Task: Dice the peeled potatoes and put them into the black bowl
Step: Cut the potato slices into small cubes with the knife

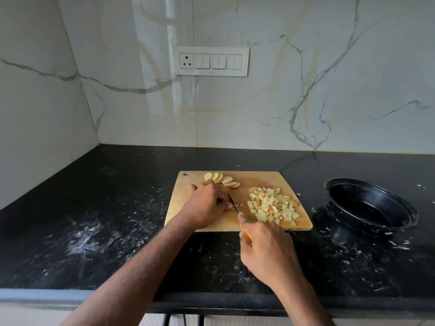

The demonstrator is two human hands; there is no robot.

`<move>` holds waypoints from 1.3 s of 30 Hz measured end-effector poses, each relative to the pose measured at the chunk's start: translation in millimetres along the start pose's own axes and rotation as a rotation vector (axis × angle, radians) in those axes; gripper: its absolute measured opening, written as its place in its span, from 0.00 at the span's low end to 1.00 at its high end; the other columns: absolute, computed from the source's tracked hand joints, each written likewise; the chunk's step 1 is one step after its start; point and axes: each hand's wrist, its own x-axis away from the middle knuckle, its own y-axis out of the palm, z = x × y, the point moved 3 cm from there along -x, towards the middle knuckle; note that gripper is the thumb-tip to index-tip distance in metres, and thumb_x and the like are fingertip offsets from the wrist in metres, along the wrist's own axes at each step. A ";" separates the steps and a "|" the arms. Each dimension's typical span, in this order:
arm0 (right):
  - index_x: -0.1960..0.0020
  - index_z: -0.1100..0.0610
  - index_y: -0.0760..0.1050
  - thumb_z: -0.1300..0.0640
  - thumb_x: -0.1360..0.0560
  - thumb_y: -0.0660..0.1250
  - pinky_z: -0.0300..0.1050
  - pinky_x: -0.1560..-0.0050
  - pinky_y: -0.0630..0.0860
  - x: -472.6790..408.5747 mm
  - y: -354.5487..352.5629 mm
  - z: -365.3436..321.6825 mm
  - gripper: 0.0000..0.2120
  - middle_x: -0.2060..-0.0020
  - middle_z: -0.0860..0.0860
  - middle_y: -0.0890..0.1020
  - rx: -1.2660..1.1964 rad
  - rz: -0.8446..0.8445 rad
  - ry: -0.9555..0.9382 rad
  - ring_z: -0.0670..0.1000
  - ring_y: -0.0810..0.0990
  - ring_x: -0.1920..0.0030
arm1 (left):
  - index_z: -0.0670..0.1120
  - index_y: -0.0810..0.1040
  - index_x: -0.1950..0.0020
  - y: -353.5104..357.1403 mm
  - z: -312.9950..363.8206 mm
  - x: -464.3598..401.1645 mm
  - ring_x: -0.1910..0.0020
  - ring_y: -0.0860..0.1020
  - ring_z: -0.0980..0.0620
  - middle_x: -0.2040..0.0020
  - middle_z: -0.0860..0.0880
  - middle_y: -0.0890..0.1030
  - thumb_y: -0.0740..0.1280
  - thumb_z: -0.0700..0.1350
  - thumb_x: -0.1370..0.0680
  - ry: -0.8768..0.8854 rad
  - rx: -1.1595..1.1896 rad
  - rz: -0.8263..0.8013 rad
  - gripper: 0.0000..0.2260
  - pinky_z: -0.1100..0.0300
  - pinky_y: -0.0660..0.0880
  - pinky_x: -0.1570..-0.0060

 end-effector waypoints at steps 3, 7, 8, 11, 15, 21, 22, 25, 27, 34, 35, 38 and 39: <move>0.28 0.48 0.72 0.51 0.20 0.62 0.30 0.72 0.63 -4.8 2.3 1.0 0.20 0.60 0.45 0.85 0.000 -0.015 -0.005 0.43 0.71 0.73 | 0.52 0.85 0.55 1.0 -1.5 -0.9 0.46 0.69 0.54 0.52 0.60 0.78 0.72 0.53 0.23 0.019 -0.006 -0.014 0.07 0.49 0.61 0.44; 0.35 0.52 0.78 0.52 0.19 0.60 0.39 0.71 0.74 -16.8 6.0 0.0 0.16 0.56 0.47 0.86 0.097 -0.029 0.007 0.47 0.78 0.70 | 0.54 0.84 0.59 2.2 -2.1 -1.1 0.47 0.70 0.53 0.54 0.59 0.78 0.73 0.53 0.24 0.026 -0.006 -0.004 0.06 0.49 0.60 0.46; 0.37 0.53 0.79 0.52 0.19 0.59 0.41 0.71 0.74 -17.1 6.1 -1.7 0.15 0.58 0.47 0.85 0.128 -0.029 0.011 0.47 0.78 0.70 | 0.54 0.83 0.59 1.7 -2.0 -1.0 0.47 0.70 0.54 0.55 0.60 0.77 0.73 0.53 0.24 0.030 -0.002 -0.002 0.06 0.50 0.60 0.47; 0.33 0.53 0.76 0.56 0.21 0.61 0.39 0.73 0.65 -13.3 5.8 -11.6 0.18 0.60 0.47 0.84 0.175 -0.006 -0.001 0.46 0.73 0.70 | 0.57 0.79 0.63 1.2 -3.3 -0.4 0.48 0.70 0.54 0.57 0.61 0.76 0.73 0.52 0.24 0.038 0.002 -0.003 0.08 0.51 0.59 0.49; 0.30 0.53 0.73 0.59 0.21 0.62 0.38 0.69 0.65 -20.0 5.2 -18.4 0.20 0.64 0.46 0.77 0.177 -0.014 -0.048 0.46 0.72 0.68 | 0.54 0.83 0.61 2.2 -4.1 0.5 0.47 0.71 0.53 0.58 0.61 0.77 0.72 0.50 0.24 0.060 0.017 0.004 0.06 0.50 0.60 0.49; 0.27 0.51 0.71 0.57 0.22 0.62 0.40 0.67 0.79 -7.5 4.4 -10.7 0.24 0.67 0.47 0.82 0.153 0.041 -0.002 0.46 0.77 0.70 | 0.54 0.85 0.54 0.4 4.2 1.8 0.44 0.70 0.54 0.57 0.63 0.75 0.71 0.53 0.22 0.031 -0.029 0.033 0.05 0.49 0.60 0.44; 0.27 0.50 0.71 0.57 0.22 0.62 0.42 0.65 0.80 -6.3 5.0 -10.0 0.24 0.66 0.48 0.82 0.157 0.059 0.003 0.47 0.79 0.69 | 0.55 0.85 0.53 0.8 6.2 1.8 0.44 0.70 0.54 0.56 0.63 0.74 0.70 0.53 0.22 0.027 -0.056 0.039 0.05 0.48 0.60 0.43; 0.27 0.50 0.72 0.54 0.21 0.60 0.46 0.62 0.82 -6.4 3.6 -5.0 0.23 0.64 0.50 0.83 0.113 0.098 0.041 0.50 0.81 0.66 | 0.56 0.85 0.49 2.5 4.7 0.8 0.41 0.70 0.54 0.50 0.61 0.80 0.70 0.55 0.22 -0.009 -0.073 0.056 0.07 0.45 0.61 0.39; 0.27 0.49 0.72 0.54 0.21 0.61 0.44 0.61 0.82 -5.9 1.6 -2.1 0.22 0.61 0.49 0.85 0.078 0.111 0.062 0.50 0.82 0.64 | 0.56 0.85 0.48 2.7 3.8 0.6 0.41 0.70 0.54 0.46 0.60 0.82 0.71 0.56 0.23 -0.020 -0.063 0.060 0.08 0.46 0.60 0.41; 0.28 0.49 0.73 0.52 0.20 0.62 0.40 0.64 0.78 -5.4 1.4 -4.1 0.21 0.64 0.47 0.84 0.007 0.119 0.020 0.46 0.76 0.70 | 0.55 0.86 0.51 1.5 3.1 0.7 0.41 0.70 0.54 0.50 0.64 0.81 0.72 0.51 0.24 -0.039 -0.004 0.057 0.05 0.49 0.60 0.44; 0.28 0.48 0.73 0.52 0.20 0.62 0.40 0.65 0.78 -5.1 1.9 -4.4 0.21 0.64 0.47 0.84 0.005 0.111 0.015 0.46 0.75 0.71 | 0.55 0.86 0.51 1.9 0.7 0.4 0.41 0.70 0.55 0.50 0.63 0.82 0.72 0.51 0.24 -0.049 0.011 0.056 0.04 0.49 0.61 0.44; 0.27 0.48 0.72 0.52 0.20 0.61 0.38 0.66 0.75 -5.0 3.2 -4.1 0.21 0.65 0.47 0.83 0.024 0.098 -0.006 0.46 0.73 0.71 | 0.56 0.86 0.54 2.1 -5.4 -0.3 0.43 0.72 0.55 0.52 0.60 0.83 0.73 0.50 0.25 -0.082 0.046 0.076 0.03 0.51 0.59 0.46; 0.27 0.49 0.72 0.52 0.20 0.62 0.38 0.66 0.76 -5.4 3.6 -3.8 0.21 0.65 0.47 0.83 0.035 0.095 -0.013 0.46 0.74 0.71 | 0.56 0.86 0.55 2.1 -6.5 -0.8 0.44 0.73 0.55 0.52 0.60 0.83 0.73 0.51 0.26 -0.089 0.047 0.078 0.02 0.52 0.59 0.47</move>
